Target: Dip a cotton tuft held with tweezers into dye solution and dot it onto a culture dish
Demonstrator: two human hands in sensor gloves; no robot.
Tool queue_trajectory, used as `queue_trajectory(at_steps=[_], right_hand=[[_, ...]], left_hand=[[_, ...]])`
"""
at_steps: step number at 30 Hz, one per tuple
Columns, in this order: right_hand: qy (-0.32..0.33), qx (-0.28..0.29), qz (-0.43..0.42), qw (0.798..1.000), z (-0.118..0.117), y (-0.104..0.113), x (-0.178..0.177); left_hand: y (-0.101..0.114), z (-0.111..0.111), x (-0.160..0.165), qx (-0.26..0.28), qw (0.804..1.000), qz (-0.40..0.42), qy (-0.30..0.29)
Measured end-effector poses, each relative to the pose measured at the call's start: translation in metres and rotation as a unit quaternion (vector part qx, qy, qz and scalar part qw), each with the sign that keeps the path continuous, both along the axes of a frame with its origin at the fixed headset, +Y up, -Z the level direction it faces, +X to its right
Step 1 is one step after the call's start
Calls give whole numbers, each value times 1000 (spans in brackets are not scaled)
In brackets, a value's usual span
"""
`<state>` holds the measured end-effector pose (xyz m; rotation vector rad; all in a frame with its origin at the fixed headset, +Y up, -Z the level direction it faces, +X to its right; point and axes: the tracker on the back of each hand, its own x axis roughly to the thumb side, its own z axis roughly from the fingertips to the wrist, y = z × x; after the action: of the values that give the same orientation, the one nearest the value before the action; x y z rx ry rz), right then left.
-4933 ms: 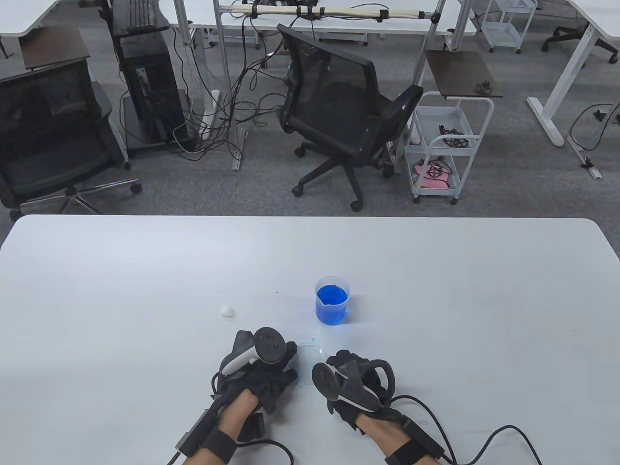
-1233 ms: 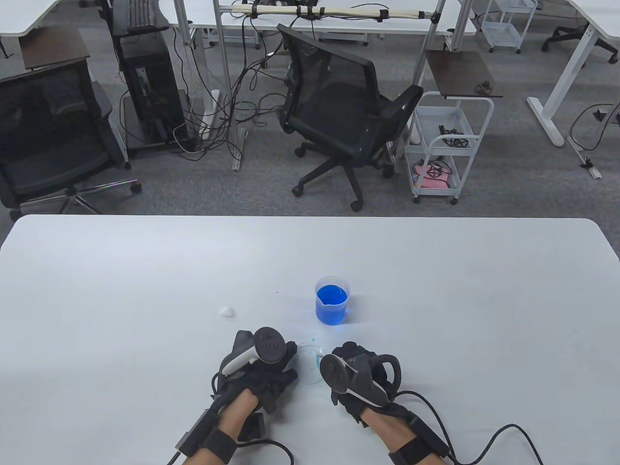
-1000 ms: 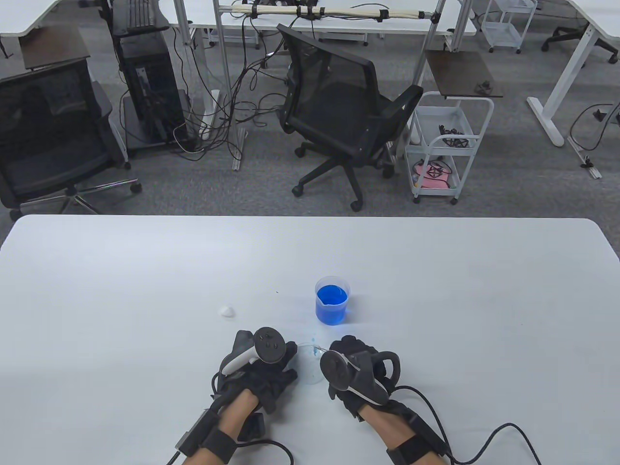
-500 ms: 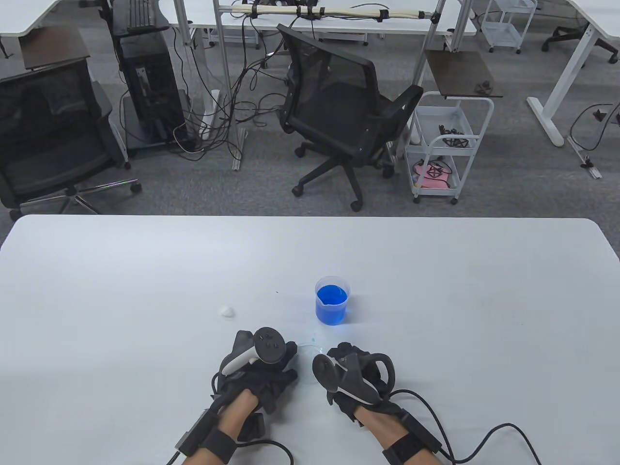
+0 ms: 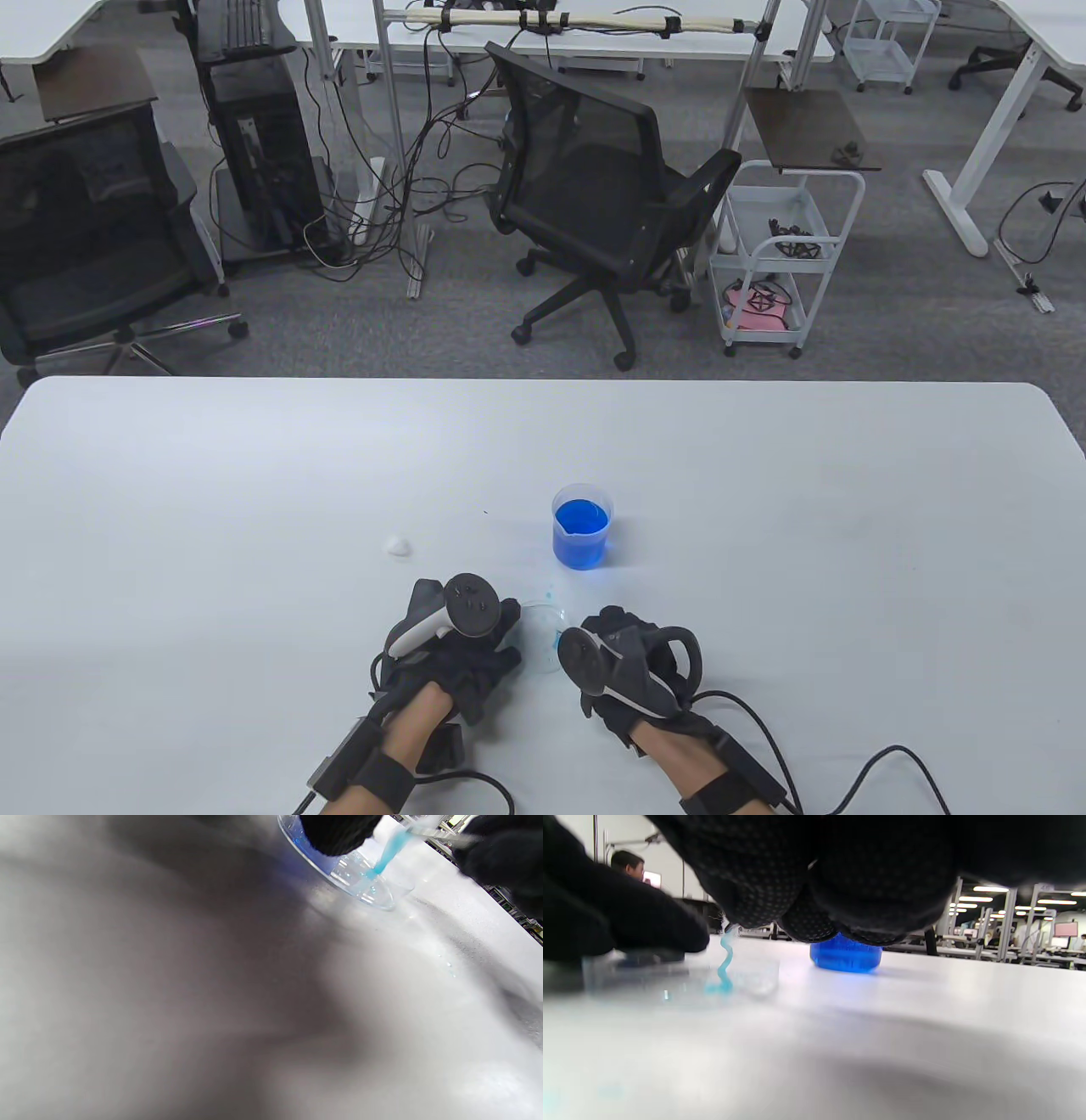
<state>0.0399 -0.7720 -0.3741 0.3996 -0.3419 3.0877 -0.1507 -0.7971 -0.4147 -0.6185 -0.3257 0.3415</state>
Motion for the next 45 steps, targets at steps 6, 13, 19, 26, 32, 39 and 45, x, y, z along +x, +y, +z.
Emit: queue_trajectory(at_steps=[6, 13, 19, 26, 32, 39, 45], right_hand=[[-5, 3, -26, 1000, -2, 7, 5], [-33, 37, -104, 993, 4, 43, 34], [-59, 12, -93, 994, -3, 32, 51], [-70, -54, -38, 995, -19, -3, 51], [-75, -79, -26, 994, -22, -10, 49], [-78, -96, -29, 992, -23, -5, 54], [-73, -102, -59, 990, -17, 17, 62]], left_hand=[[0, 0, 0, 0, 1000, 0, 0], [0, 0, 0, 0, 1000, 0, 0], [0, 0, 0, 0, 1000, 0, 0], [0, 0, 0, 0, 1000, 0, 0], [0, 0, 0, 0, 1000, 0, 0], [0, 0, 0, 0, 1000, 0, 0], [0, 0, 0, 0, 1000, 0, 0]])
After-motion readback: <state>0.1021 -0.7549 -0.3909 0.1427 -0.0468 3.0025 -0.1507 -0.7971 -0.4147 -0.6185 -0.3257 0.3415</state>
